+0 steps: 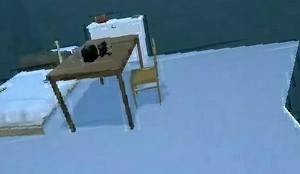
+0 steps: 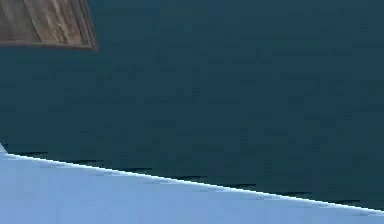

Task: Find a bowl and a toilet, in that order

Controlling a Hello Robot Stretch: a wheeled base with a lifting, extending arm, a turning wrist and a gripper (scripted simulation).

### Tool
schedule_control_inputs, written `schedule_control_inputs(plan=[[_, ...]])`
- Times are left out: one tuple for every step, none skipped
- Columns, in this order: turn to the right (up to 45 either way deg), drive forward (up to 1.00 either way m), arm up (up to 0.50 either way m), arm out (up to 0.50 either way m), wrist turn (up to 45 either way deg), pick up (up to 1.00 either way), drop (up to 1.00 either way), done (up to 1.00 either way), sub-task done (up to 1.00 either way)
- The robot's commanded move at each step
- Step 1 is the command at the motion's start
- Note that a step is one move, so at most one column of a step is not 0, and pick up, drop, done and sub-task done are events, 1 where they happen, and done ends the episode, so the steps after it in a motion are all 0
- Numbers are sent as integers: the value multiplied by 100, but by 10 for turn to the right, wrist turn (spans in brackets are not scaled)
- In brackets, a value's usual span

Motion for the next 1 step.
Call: schedule_control_inputs(plan=[[30, 0, 0, 0, 0, 0, 0, 0, 0]])
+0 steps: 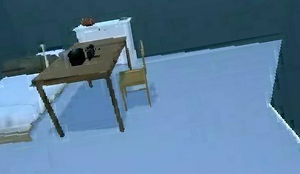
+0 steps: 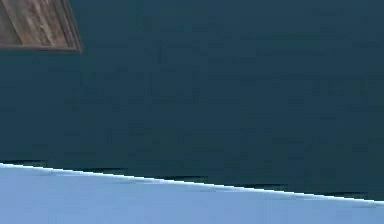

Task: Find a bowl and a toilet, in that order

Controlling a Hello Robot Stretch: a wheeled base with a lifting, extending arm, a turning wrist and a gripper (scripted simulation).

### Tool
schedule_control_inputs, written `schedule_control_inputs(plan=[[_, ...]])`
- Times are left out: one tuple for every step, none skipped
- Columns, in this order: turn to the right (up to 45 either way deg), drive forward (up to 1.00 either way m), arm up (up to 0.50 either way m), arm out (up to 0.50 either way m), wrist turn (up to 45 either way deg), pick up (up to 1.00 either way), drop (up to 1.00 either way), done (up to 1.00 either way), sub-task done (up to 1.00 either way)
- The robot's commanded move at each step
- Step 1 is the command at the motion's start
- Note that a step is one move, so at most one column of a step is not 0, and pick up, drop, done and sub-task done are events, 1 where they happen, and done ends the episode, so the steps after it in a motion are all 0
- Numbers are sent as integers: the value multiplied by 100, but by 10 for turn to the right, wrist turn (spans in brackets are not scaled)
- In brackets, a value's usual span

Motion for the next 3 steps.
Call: schedule_control_inputs(plan=[[0, 100, 0, 0, 0, 0, 0, 0, 0], [0, 70, 0, 0, 0, 0, 0, 0, 0], [-450, 0, 0, 0, 0, 0, 0, 0, 0]])
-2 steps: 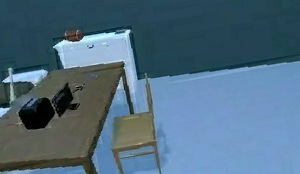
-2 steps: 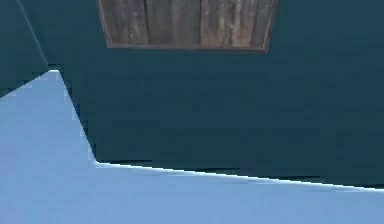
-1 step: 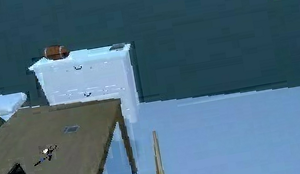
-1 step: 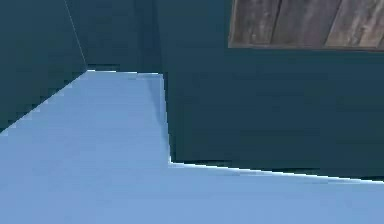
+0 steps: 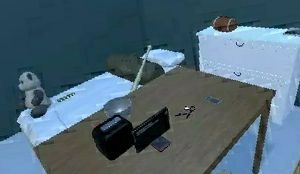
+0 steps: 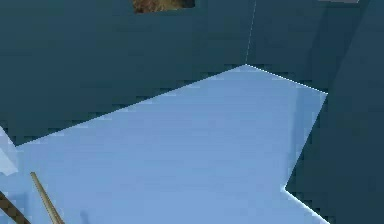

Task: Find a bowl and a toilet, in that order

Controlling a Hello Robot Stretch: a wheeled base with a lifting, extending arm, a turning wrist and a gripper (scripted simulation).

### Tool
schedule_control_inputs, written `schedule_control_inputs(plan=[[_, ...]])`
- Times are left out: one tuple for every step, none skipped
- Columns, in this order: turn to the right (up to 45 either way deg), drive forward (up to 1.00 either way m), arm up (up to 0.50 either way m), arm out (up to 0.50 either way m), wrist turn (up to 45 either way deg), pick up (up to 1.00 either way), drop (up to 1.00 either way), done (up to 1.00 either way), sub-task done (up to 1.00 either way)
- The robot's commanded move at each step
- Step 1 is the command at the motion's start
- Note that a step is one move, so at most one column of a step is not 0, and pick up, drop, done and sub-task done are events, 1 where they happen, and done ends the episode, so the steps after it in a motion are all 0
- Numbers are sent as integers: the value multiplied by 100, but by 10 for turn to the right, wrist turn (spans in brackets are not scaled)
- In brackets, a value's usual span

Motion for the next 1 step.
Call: schedule_control_inputs(plan=[[-90, 0, 0, 0, 0, 0, 0, 0, 0]])
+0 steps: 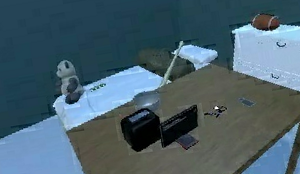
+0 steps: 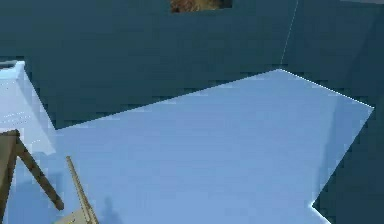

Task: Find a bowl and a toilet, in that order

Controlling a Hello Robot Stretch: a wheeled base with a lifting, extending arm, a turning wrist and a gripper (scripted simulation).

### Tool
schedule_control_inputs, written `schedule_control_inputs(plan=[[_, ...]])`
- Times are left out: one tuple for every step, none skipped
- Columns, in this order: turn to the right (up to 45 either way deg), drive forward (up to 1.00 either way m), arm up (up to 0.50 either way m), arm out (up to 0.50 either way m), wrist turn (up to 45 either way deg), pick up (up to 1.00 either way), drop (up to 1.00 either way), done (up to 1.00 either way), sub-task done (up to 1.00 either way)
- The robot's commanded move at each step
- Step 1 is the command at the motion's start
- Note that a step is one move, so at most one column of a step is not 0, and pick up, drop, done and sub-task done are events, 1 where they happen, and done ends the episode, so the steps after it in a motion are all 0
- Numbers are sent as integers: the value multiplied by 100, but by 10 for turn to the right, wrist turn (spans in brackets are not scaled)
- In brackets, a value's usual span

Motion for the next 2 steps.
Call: schedule_control_inputs(plan=[[0, 0, 0, 0, 0, 0, 0, 0, 100], [-450, 0, 0, 0, 0, 0, 0, 0, 0]])
